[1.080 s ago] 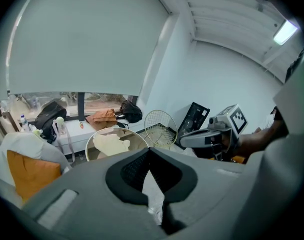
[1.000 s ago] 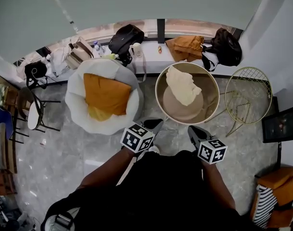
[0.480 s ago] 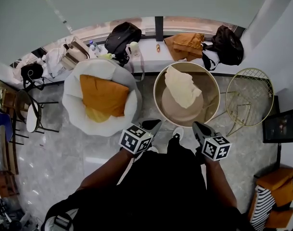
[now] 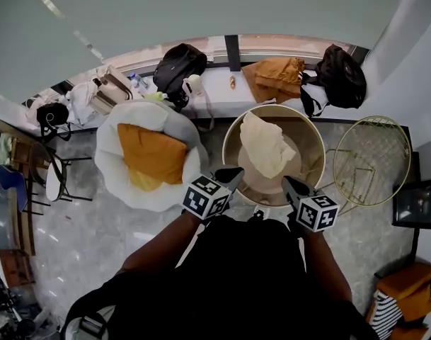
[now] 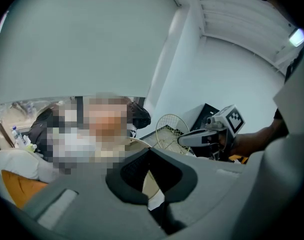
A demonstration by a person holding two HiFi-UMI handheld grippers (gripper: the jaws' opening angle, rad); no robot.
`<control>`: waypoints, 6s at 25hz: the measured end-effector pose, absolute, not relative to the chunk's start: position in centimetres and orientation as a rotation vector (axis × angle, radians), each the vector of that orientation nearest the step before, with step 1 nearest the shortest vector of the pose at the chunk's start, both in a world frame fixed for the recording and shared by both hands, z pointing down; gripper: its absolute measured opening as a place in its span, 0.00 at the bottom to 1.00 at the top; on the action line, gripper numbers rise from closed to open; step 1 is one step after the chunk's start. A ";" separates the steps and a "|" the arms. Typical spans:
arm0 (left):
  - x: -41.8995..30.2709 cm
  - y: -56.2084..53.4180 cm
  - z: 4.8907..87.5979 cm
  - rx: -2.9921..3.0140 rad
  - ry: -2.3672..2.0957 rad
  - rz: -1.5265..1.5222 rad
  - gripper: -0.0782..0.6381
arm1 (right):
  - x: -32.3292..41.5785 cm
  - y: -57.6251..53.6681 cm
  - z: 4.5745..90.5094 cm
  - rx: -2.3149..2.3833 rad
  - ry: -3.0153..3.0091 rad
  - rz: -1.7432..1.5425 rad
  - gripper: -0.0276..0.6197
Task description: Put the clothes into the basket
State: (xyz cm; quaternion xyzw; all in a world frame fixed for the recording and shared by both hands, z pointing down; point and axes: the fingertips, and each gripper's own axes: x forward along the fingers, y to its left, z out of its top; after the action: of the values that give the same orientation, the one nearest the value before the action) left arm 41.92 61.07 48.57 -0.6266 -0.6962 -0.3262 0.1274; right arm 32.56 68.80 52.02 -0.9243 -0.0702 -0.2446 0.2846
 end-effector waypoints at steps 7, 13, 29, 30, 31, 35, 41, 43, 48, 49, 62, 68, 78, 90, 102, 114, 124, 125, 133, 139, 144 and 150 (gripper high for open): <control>42.5 66.5 50.3 -1.824 -1.968 -0.985 0.11 | 33.1 74.6 54.6 -2.433 -0.172 -0.669 0.07; 43.2 67.1 51.6 -1.768 -1.931 -1.016 0.11 | 33.6 76.7 58.0 -2.342 -0.214 -0.704 0.07; 52.6 73.7 59.4 -1.487 -2.006 -1.081 0.11 | 41.2 80.9 70.3 -2.056 -0.466 -0.837 0.07; 53.2 73.9 60.5 -1.464 -1.997 -1.100 0.11 | 41.7 81.4 71.5 -2.027 -0.494 -0.830 0.07; 53.7 74.0 61.6 -1.441 -1.989 -1.124 0.11 | 42.2 81.9 72.6 -2.001 -0.523 -0.823 0.07; 55.1 74.6 64.6 -1.351 -1.985 -1.184 0.11 | 43.0 84.3 77.5 -1.921 -0.629 -0.834 0.07; 57.2 75.1 67.8 -1.269 -1.961 -1.189 0.11 | 44.3 86.8 84.6 -1.882 -0.662 -0.951 0.16; 57.4 75.0 68.6 -1.232 -1.956 -1.181 0.11 | 45.0 87.4 86.4 -1.877 -0.654 -0.978 0.21; 57.6 74.8 70.2 -1.218 -1.938 -1.218 0.11 | 46.0 88.5 90.5 -1.861 -0.642 -1.066 0.28; 57.7 74.7 70.4 -1.221 -1.932 -1.228 0.11 | 46.1 88.7 91.2 -1.858 -0.639 -1.086 0.29; 59.8 73.2 70.5 -1.303 -1.877 -1.290 0.11 | 46.0 88.2 94.7 -1.717 -0.632 -1.078 0.17; 58.9 74.3 68.9 -1.354 -1.909 -1.274 0.11 | 46.5 87.9 91.3 -1.796 -0.610 -1.042 0.12; 56.1 74.7 64.3 -1.466 -1.947 -1.210 0.11 | 47.0 85.9 80.9 -1.972 -0.506 -0.910 0.10; 53.2 73.1 56.9 -1.724 -1.967 -1.107 0.11 | 44.8 85.4 63.9 -2.158 -0.380 -0.570 0.09; 47.8 69.1 49.6 -1.962 -1.978 -0.986 0.11 | 39.9 82.2 50.8 -2.305 -0.182 -0.346 0.09; 47.4 64.2 47.0 -2.100 -1.959 -0.945 0.11 | 39.1 74.7 46.0 -2.420 0.042 -0.318 0.08; 50.7 52.2 46.9 -2.208 -1.823 -0.938 0.11 | 44.7 64.2 43.6 -2.423 0.239 -0.316 0.08; 51.3 50.6 46.9 -2.223 -1.807 -0.947 0.11 | 45.4 62.9 43.4 -2.418 0.257 -0.319 0.08; 55.9 42.2 45.2 -2.418 -1.728 -0.933 0.11 | 50.9 52.9 41.7 -2.416 0.464 -0.379 0.08; 57.4 34.2 45.9 -2.555 -1.602 -0.919 0.11 | 54.6 44.5 42.3 -2.412 0.659 -0.455 0.08; 58.9 26.0 46.9 -2.689 -1.412 -0.948 0.11 | 57.6 37.7 43.4 -2.356 0.805 -0.523 0.08; 59.3 17.2 46.8 -2.919 -1.103 -0.949 0.11 | 60.1 29.6 43.0 -2.267 1.087 -0.600 0.08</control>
State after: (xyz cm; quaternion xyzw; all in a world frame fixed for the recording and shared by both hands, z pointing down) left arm 59.31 17.25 46.82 -0.8933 -0.3377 -0.2905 -0.0600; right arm 60.09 29.65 42.98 -0.8433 0.4044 -0.2230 0.2751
